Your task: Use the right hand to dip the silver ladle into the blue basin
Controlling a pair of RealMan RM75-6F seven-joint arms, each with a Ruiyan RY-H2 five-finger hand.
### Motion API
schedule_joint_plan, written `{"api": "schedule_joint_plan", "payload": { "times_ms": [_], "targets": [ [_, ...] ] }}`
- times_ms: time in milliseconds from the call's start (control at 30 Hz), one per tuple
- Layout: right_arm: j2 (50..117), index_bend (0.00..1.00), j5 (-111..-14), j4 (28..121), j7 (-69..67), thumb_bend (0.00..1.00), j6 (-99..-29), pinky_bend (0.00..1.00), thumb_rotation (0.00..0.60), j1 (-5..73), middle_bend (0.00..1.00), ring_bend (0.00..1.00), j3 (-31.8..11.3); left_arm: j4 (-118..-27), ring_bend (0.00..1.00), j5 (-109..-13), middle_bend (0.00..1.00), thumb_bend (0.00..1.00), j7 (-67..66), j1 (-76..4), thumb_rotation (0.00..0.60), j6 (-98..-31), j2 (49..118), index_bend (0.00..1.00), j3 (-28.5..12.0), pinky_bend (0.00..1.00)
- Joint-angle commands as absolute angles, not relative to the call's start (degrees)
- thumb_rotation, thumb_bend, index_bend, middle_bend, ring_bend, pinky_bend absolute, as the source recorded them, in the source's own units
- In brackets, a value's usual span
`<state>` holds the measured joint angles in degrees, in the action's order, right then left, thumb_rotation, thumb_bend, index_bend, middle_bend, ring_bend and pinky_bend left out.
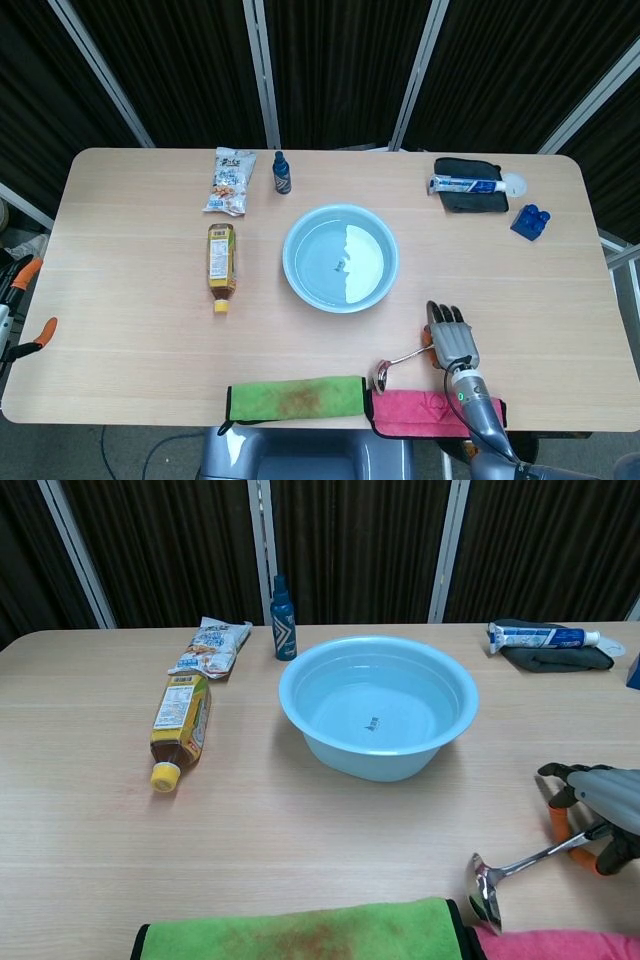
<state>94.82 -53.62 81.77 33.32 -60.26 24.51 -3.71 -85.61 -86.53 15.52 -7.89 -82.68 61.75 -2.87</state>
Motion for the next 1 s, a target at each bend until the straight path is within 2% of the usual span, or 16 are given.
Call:
{"api": "schedule_joint_plan", "payload": {
  "times_ms": [33, 300, 733, 1000],
  "targets": [
    [94.64, 0.60, -53.83, 82.11, 33.41, 0.34, -60.66, 0.00, 0.600, 24.45, 0.00, 0.00, -3.65, -85.58, 0.00, -86.59, 0.00, 0.38, 15.55, -7.91, 0.580, -82.67, 61.74, 0.00, -2.82, 0.00],
    [92.97, 0.62, -54.94, 84.55, 33.51, 0.39, -62.85, 0.00, 0.600, 23.80, 0.00, 0.00, -3.37, -85.66, 0.00, -87.11, 0.00, 0.38, 15.10, -8.04, 0.577, -82.62, 61.90, 0.00, -2.54, 0.00],
    [86.51, 0.67, -58.09, 92.14, 33.04, 0.66, -67.59, 0.00, 0.600, 22.03, 0.00, 0.00, -3.12, -86.10, 0.00, -88.19, 0.00, 0.38, 13.40, -8.33, 0.579, -82.29, 62.42, 0.00, -1.83, 0.00],
    [81.67, 0.68, -59.31, 98.83, 33.86, 0.78, -69.38, 0.00, 0.600, 21.47, 0.01, 0.00, -2.96, -86.43, 0.00, -88.62, 0.00, 0.38, 12.56, -8.50, 0.579, -82.04, 62.67, 0.00, -1.47, 0.00]
  ]
}}
